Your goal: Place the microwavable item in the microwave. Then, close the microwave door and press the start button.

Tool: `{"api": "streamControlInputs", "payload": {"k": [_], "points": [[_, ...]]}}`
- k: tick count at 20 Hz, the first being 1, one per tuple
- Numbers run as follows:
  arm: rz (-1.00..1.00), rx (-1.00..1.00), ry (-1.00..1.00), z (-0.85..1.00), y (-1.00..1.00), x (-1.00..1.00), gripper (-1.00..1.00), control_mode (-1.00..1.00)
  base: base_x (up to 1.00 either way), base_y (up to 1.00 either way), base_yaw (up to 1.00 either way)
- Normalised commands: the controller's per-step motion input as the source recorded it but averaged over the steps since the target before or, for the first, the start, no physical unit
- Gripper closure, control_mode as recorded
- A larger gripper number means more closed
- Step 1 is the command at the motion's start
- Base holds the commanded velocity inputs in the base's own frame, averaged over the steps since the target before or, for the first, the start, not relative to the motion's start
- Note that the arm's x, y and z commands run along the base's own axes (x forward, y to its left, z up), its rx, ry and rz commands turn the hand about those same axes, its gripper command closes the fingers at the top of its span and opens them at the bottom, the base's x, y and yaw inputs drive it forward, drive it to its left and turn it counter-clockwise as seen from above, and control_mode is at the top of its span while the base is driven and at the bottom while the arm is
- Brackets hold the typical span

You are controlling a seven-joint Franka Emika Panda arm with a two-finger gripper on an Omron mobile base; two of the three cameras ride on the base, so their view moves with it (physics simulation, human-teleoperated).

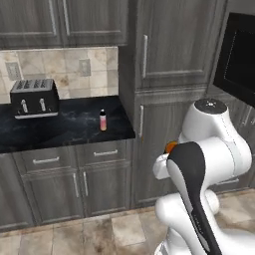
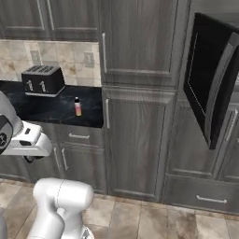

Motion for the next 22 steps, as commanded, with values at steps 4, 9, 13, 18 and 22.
{"api": "streamControlInputs", "payload": {"k": [4, 9, 13, 18, 22], "points": [[0.0, 0.0, 0.0, 0.0, 0.0, 0.0, 1.0, 1.0, -0.59, -0.99, -0.08], [0.0, 0.0, 0.0, 0.0, 0.0, 0.0, 1.0, 1.0, -0.53, -1.0, -0.07], [0.0, 0.0, 0.0, 0.0, 0.0, 0.0, 1.0, 1.0, -0.27, -1.0, -0.03], [0.0, 0.0, 0.0, 0.0, 0.0, 0.0, 1.0, 1.0, -0.02, -1.0, 0.0], [0.0, 0.0, 0.0, 0.0, 0.0, 0.0, 1.0, 1.0, 0.14, -0.96, 0.0]]}}
